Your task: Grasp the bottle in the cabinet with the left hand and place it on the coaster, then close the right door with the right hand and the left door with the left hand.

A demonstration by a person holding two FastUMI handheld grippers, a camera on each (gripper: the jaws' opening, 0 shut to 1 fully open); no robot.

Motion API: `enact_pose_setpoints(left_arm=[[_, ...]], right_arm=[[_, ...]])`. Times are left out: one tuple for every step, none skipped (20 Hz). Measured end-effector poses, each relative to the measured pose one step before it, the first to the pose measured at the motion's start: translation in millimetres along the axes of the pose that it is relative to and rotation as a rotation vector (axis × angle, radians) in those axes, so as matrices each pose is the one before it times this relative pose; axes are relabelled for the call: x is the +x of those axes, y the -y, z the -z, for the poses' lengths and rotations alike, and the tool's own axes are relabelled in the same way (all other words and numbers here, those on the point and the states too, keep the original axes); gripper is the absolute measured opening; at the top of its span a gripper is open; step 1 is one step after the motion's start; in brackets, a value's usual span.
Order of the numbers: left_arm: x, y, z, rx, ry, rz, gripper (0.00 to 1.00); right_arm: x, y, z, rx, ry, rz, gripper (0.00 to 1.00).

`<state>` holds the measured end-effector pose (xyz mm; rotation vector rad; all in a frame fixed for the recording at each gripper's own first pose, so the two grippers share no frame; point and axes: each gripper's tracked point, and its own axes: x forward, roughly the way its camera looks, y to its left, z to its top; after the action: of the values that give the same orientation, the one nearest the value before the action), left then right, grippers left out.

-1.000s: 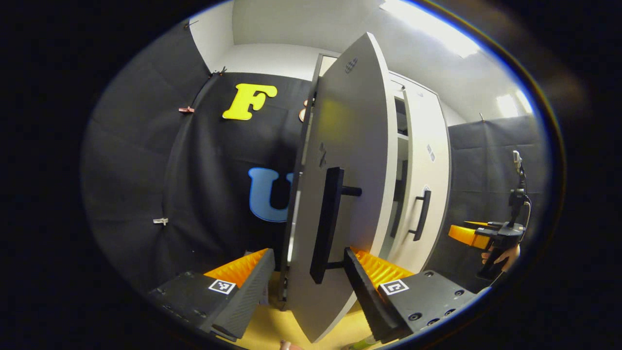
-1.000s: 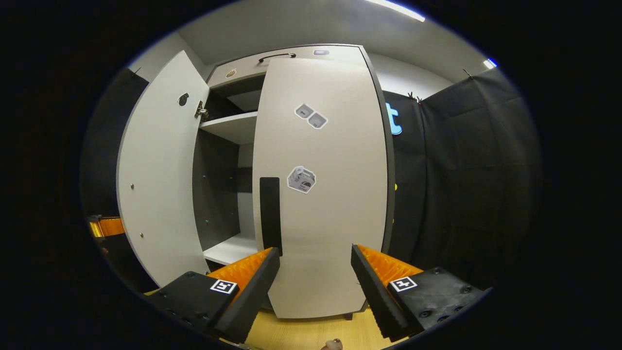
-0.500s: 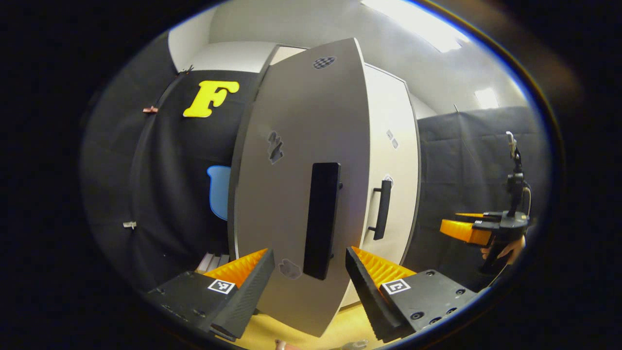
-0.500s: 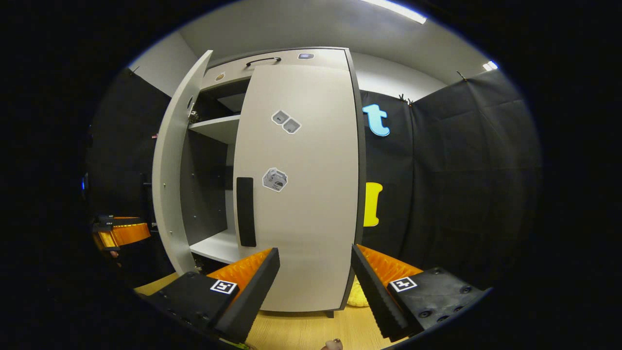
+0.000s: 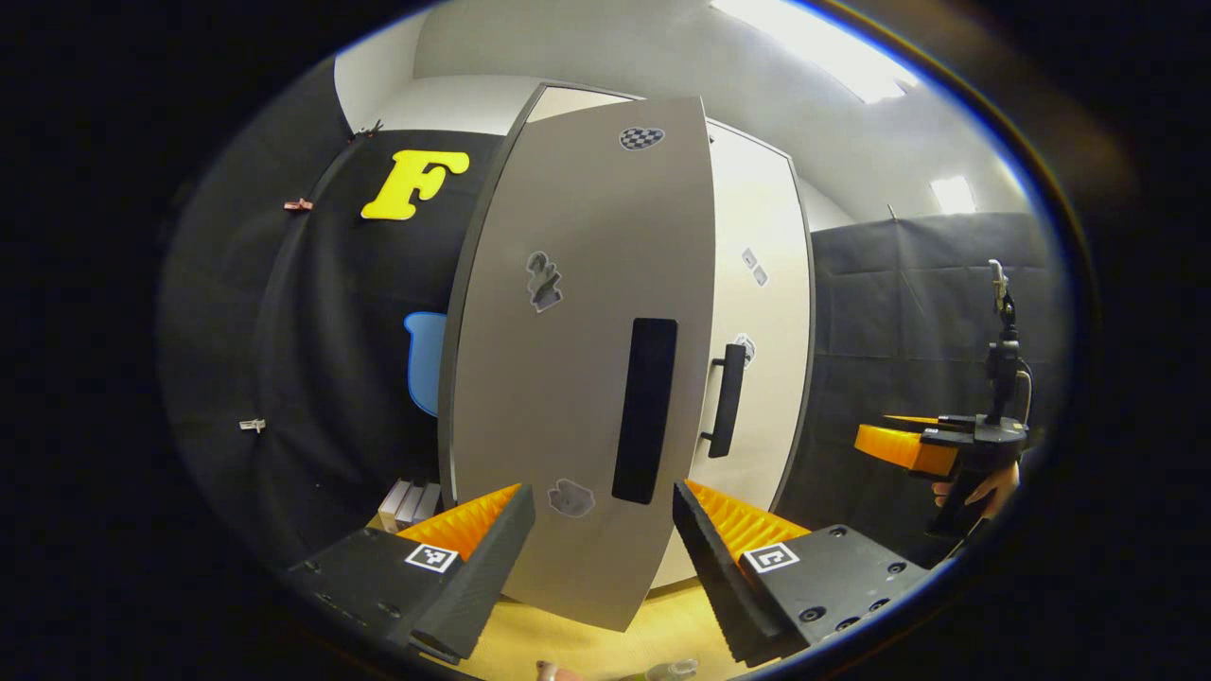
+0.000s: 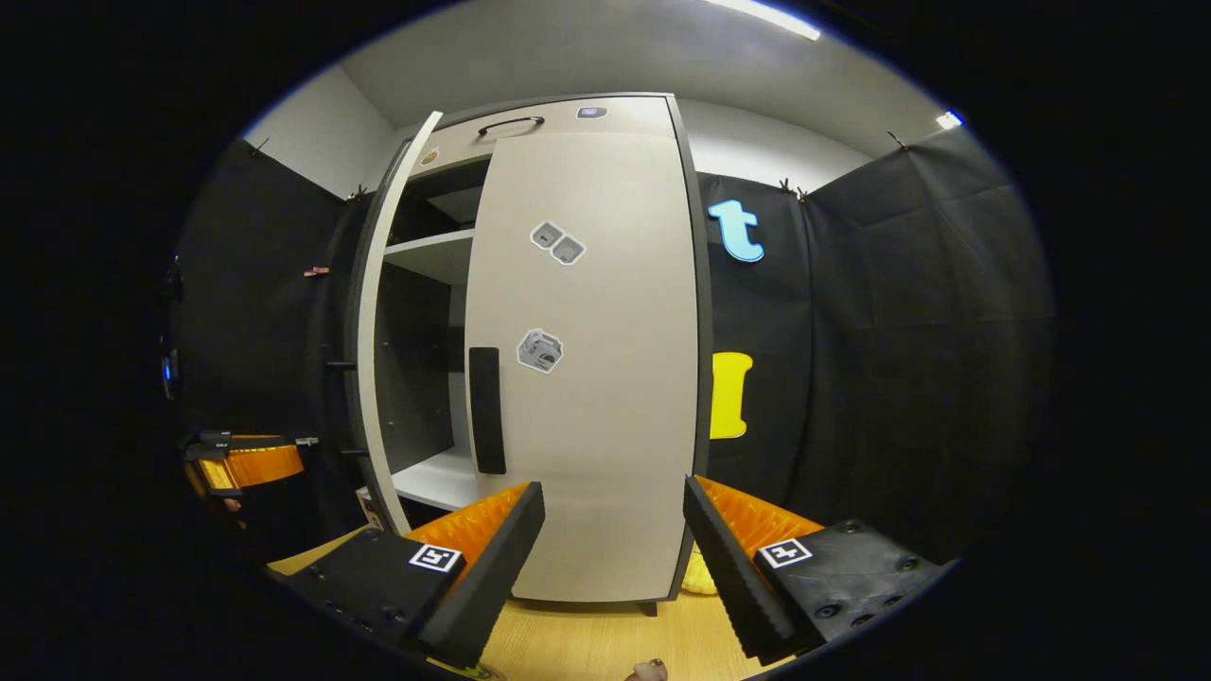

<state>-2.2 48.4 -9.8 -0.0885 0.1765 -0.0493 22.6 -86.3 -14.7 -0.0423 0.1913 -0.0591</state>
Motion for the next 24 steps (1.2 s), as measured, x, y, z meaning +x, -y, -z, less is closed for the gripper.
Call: enact_pose_setpoints(left_arm=[[-0.20, 1.96, -0.28, 0.00212, -0.00100, 0.00551, 0.90], [0.56, 2.82, 0.94, 0.00049, -0.00056, 0.00527, 0.94], [0.15, 2.47, 0.84, -0.00016, -0.00265, 0.00609, 0.94], [0.43, 2.10, 1.24, -0.00003, -0.00155, 0.00330, 0.94], [0.79, 1.04, -0.10, -0.00003, -0.00133, 0.00252, 0.94], [0.43, 0.83, 0.29, -0.00114, -0.00028, 0.00275, 0.94], [0.02, 1.89, -0.61, -0.00264, 0.00110, 0.00276, 0.94], [-0.82, 1.10, 0.10, -0.00313, 0.00179, 0.00218, 0.94], [0.55, 0.58, -1.10, -0.00148, 0.00194, 0.00099, 0.94], [0.20, 0.27, -0.11, 0.00122, 0.00097, -0.00040, 0.94], [0.95, -0.41, -0.65, 0.00275, -0.00036, -0.00187, 0.94], [-0.44, 0.76, -0.25, 0.00272, -0.00031, -0.00228, 0.94], [0.23, -0.76, -0.51, 0.00188, 0.00054, -0.00247, 0.94], [-0.69, 0.23, 0.88, 0.00157, 0.00008, -0.00239, 0.94], [0.93, 0.01, -0.55, 0.00084, 0.00082, 0.00078, 0.95], [-0.45, 1.23, 0.46, -0.00152, 0.00046, 0.00383, 0.95], [-0.02, 1.65, -1.04, -0.00177, 0.00301, 0.00344, 0.95], [0.13, 1.53, -0.89, 0.00019, 0.00339, 0.00441, 0.95], [0.33, 1.15, -0.82, 0.00163, 0.00088, 0.00218, 0.94], [0.90, -0.19, -0.11, 0.00432, -0.00010, 0.00104, 0.94], [-0.17, -0.20, 0.39, 0.00548, 0.00300, -0.00430, 0.95], [0.13, -0.34, 0.07, 0.00379, 0.00133, -0.00492, 0.94], [0.34, -0.96, 1.59, 0.00108, -0.00428, -0.00189, 0.94], [0.10, -0.01, 2.26, -0.00209, -0.00351, -0.00394, 0.95]], right_arm=[[-1.23, 0.09, 0.18, -0.00021, 0.00011, -0.00189, 0.98], [-2.22, 0.07, -0.58, 0.00009, 0.00126, -0.00066, 0.98], [-1.54, 0.71, -0.37, 0.00060, 0.00002, 0.00015, 0.98], [-0.53, 0.15, -0.68, 0.00232, -0.00013, 0.00023, 0.98], [-0.43, 0.39, -0.12, 0.00315, -0.00113, -0.00024, 0.98], [-0.78, -0.27, -0.20, 0.00261, -0.00119, -0.00010, 0.98], [-0.85, 0.08, -0.71, 0.00129, 0.00064, -0.00046, 0.98], [-0.55, 0.01, -0.98, 0.00071, 0.00265, -0.00076, 0.98], [-1.51, 0.26, -1.05, 0.00066, 0.00188, -0.00169, 0.98], [0.00, -0.84, -0.93, 0.00276, 0.00050, -0.00333, 0.98], [-1.73, -1.03, -0.60, 0.00430, 0.00201, -0.00422, 0.98], [0.56, -1.03, -1.19, 0.00162, 0.00008, 0.00047, 0.98], [-0.11, 1.20, -1.10, -0.00364, 0.00217, 0.00117, 0.98], [-0.89, -1.53, -1.25, -0.00884, 0.00228, -0.00511, 0.97], [0.76, -1.39, -2.68, -0.01173, 0.00932, -0.00366, 0.98], [-0.74, -0.28, -4.19, -0.01125, 0.01420, -0.00067, 0.97], [-0.40, -0.04, -3.91, -0.00798, 0.01354, -0.00268, 0.97], [0.30, -1.07, -2.56, -0.00641, 0.00628, -0.00340, 0.97], [-0.23, 0.25, -1.30, -0.00634, 0.00291, 0.00105, 0.98], [0.23, 0.92, -0.18, -0.00736, 0.00148, 0.00436, 0.97], [0.68, 1.77, 0.34, -0.00741, -0.00057, 0.00731, 0.97], [0.38, 0.25, 1.45, -0.00633, -0.00348, 0.00310, 0.96], [0.49, -0.57, 1.16, -0.00399, -0.00513, -0.00169, 0.96], [0.03, -1.34, 0.95, -0.00217, -0.00194, -0.00251, 0.97]])
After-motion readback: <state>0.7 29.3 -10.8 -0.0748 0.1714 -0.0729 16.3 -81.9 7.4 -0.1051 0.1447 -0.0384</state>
